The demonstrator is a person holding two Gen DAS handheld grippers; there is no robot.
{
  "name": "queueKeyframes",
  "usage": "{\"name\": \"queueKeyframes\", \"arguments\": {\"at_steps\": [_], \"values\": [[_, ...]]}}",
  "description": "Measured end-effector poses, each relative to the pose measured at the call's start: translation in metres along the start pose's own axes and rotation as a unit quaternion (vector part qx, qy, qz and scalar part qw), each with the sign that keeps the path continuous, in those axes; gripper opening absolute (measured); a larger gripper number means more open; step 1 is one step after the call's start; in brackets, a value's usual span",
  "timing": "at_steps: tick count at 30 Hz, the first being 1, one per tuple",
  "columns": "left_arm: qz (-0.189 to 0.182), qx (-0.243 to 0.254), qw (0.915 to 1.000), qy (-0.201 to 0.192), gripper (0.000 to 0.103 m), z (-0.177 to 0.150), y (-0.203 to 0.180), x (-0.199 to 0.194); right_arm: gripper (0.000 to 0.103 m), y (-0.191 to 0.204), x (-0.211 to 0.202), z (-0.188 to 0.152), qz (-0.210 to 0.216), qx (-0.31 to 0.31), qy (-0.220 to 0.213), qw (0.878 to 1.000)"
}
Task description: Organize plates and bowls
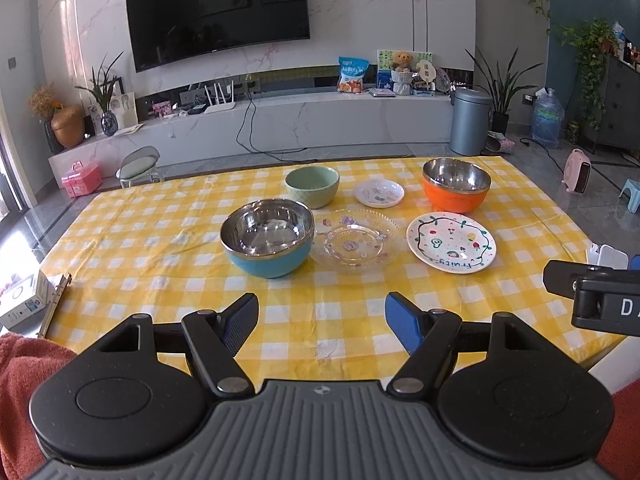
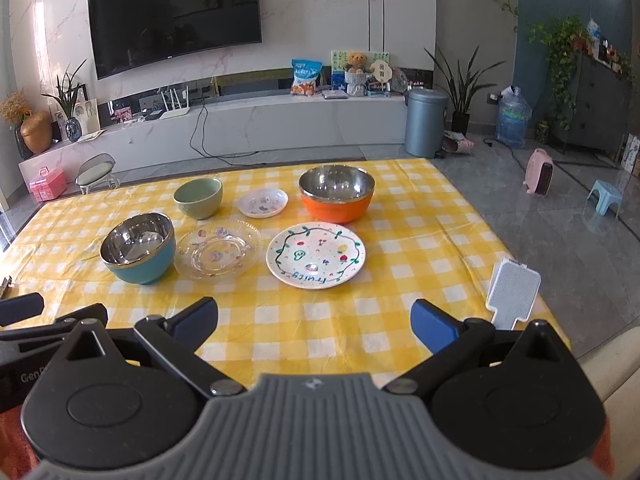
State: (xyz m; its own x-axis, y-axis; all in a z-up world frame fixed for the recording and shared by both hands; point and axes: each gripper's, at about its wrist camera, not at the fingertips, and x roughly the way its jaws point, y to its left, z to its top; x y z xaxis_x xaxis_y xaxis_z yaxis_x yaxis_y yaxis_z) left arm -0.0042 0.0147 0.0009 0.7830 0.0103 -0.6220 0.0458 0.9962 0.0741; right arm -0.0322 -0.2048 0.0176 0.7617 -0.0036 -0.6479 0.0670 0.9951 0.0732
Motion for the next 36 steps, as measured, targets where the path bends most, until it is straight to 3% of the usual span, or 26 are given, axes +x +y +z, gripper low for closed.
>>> {"name": "queueKeyframes", "arguments": {"at_steps": [36], "values": [[-0.005,-0.022,0.9997,-0.006,0.085,-0.001,0.011,-0.012,0.100,0.013,-0.008,-0.006,-0.006,-0.012,-0.003,1.000]]}}
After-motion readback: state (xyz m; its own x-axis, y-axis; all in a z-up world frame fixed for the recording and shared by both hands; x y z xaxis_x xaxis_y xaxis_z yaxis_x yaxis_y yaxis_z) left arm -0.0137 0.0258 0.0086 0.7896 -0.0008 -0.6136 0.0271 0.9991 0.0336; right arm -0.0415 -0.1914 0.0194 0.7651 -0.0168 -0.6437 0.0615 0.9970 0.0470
